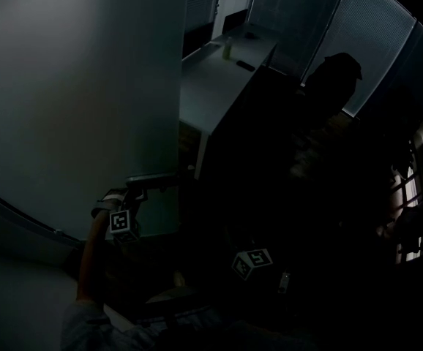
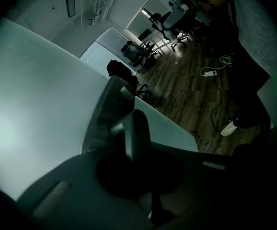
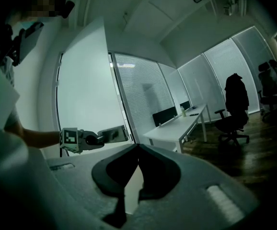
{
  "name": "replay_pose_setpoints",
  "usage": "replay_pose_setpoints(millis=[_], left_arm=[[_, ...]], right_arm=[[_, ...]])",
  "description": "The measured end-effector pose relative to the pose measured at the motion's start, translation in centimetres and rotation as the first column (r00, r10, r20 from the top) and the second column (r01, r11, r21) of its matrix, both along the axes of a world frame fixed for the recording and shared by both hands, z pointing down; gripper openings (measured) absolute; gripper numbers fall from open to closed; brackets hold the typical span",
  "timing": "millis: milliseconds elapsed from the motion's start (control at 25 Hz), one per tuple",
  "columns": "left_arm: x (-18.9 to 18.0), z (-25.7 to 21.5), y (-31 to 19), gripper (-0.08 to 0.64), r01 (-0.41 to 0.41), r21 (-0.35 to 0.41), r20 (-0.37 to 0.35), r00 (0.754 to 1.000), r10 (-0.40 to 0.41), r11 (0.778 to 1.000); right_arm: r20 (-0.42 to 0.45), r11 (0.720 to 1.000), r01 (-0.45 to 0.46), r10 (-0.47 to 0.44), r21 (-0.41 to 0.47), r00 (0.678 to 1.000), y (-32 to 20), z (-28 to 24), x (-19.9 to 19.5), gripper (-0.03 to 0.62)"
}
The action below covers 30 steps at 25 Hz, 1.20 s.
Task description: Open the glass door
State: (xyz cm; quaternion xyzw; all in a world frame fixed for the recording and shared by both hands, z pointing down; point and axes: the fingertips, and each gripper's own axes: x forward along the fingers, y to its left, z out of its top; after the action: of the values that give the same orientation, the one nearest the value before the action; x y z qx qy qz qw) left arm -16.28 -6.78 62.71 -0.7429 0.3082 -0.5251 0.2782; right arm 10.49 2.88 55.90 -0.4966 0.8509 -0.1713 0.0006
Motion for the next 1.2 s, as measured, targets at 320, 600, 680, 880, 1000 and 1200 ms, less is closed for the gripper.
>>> replay_pose_setpoints(millis=[320, 600, 680, 880, 1000, 1200], left_arm=[[-0.2, -0.7, 1.1, 0.005, -0.038, -0.002, 0.0, 0.999, 0.038, 0.999], [0.2, -0.1, 4.2, 0.005, -0.061, -0.012, -0.004, 0.998, 0.061, 0.998], [0.4, -0.2, 4.7, 0.005, -0.07, -0.013, -0.001, 0.998, 0.07, 0.997], [0.1, 0.1, 6.3, 0.005, -0.092, -0.017, 0.005, 0.996, 0.092, 0.996], [0.3, -0.1, 7.2, 0.005, -0.104, -0.017, -0.001, 0.995, 0.104, 0.994], [0.5, 0.0, 8.8, 0.006, -0.119, -0.022, 0.003, 0.993, 0.119, 0.993]], right_arm=[[0.006, 1.0, 0.011, -0.011, 0.002, 1.0, -0.1, -0.7, -0.8, 0.003], [0.011, 1.0, 0.001, -0.001, -0.005, 1.0, 1.9, 0.4, -0.3, 0.003], [0.013, 1.0, -0.005, 0.005, -0.006, 1.0, 2.1, 0.2, -0.1, 0.002], [0.012, 1.0, -0.002, 0.002, -0.006, 1.0, 3.0, 0.1, -1.0, 0.003], [0.015, 1.0, -0.004, 0.004, -0.006, 1.0, 3.8, -0.1, -1.3, 0.003], [0.015, 1.0, -0.016, 0.016, -0.009, 1.0, 5.2, -0.2, -1.0, 0.003]])
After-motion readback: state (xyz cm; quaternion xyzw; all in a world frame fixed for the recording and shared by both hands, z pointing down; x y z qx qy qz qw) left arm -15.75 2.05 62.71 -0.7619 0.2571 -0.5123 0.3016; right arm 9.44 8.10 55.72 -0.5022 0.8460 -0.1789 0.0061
